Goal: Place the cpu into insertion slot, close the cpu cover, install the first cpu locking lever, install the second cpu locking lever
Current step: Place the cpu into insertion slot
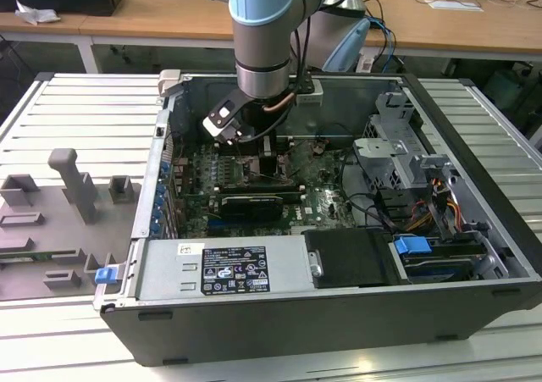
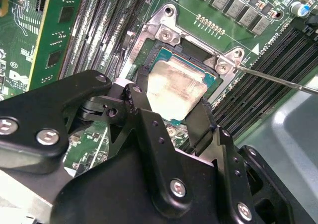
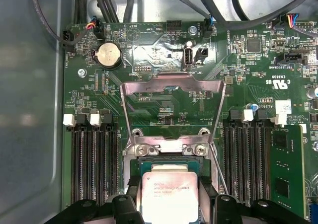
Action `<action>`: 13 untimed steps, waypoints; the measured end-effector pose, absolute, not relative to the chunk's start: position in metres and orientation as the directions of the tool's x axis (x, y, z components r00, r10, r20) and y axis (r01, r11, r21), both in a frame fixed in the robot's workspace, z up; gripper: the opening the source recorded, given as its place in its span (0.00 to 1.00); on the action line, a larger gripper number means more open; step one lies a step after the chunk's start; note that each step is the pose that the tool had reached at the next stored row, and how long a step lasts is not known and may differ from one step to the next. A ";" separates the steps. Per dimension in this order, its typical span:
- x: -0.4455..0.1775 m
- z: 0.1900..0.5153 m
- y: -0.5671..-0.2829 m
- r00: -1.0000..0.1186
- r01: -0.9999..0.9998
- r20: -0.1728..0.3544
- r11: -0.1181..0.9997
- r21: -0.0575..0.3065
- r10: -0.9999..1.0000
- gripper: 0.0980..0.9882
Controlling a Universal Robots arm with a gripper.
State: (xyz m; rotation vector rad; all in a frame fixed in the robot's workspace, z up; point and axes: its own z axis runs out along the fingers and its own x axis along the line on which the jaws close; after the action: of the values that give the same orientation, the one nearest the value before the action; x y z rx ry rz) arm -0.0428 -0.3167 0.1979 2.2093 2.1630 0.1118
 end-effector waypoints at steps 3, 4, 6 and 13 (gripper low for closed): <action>-0.043 0.198 -0.317 0.020 0.996 0.018 -0.022 0.085 1.000 0.50; -0.043 0.198 -0.317 0.020 0.996 0.018 -0.022 0.085 1.000 0.50; -0.043 0.198 -0.317 0.020 0.996 0.019 -0.022 0.085 1.000 0.50; -0.043 0.198 -0.316 0.020 0.996 0.020 -0.022 0.085 1.000 0.59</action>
State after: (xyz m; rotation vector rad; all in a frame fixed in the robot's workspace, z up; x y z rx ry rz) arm -0.0427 -0.3157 0.1976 2.2100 2.1639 0.1140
